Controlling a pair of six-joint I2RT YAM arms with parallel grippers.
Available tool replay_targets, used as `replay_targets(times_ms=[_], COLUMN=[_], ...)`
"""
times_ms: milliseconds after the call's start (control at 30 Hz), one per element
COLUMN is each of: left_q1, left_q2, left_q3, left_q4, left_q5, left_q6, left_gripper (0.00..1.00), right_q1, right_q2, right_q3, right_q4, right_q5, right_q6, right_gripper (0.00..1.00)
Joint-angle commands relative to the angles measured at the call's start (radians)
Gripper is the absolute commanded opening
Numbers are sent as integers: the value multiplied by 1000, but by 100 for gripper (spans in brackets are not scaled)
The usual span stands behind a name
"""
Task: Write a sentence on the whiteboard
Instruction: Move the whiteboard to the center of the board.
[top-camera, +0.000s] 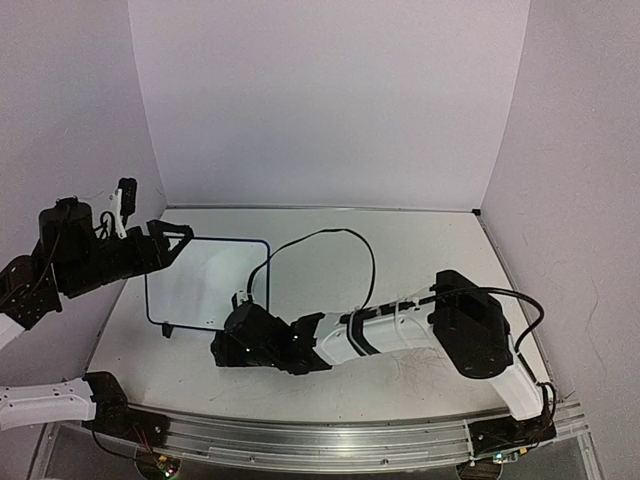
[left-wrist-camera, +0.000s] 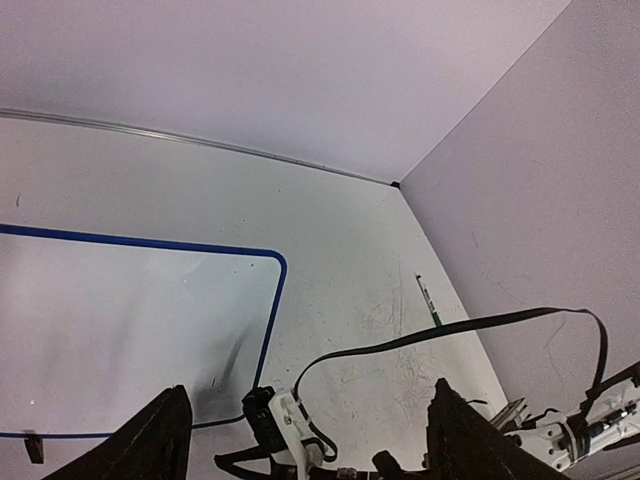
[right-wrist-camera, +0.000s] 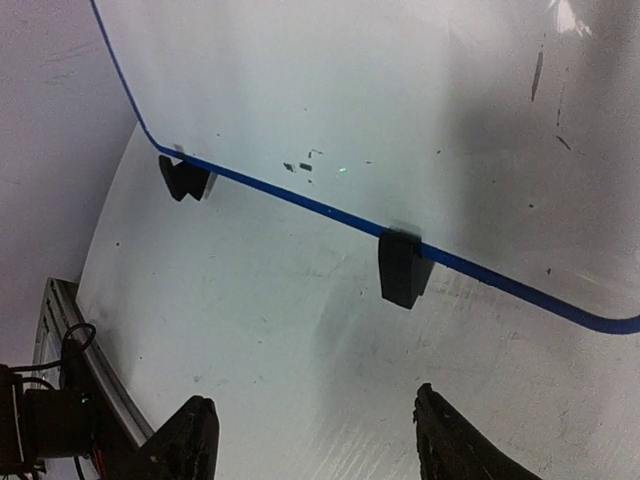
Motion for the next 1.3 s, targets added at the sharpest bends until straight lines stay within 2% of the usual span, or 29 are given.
replay_targets(times_ms=[0,133,333,567,767,1033,1133,1267], left_q1=[-5,-4,-4,-4,-4,-4,-4,-4], left_q2=[-63,-107,-150,-161,-169,-160,-152,-138], left_q3=[46,58,76,91,91,96,94,90], left_q4=[-10,-16,-27,-40,-46,-49,-49,-49], left_q5=[-32,-46,-81,-97,-105,-116,-124,-136], left_q6=[24,15,29,39,42,52,57,65], left_gripper=[82,82,83,83,84,84,84,85], right_q1=[-2,-1,-1,-1,-1,-2,-3,-4], right_q2=[63,108,177,243,278,292,282,242], right_q3=[121,177,271,374,435,466,464,426], right_q4=[-105,-146,-180,-236,-253,-262,-266,-274], right_q5=[95,169,219,274,319,350,357,376], right_q6=[78,87,60,46,8,-36,-52,-66], right_gripper=[68,66,54,50,39,35,22,16])
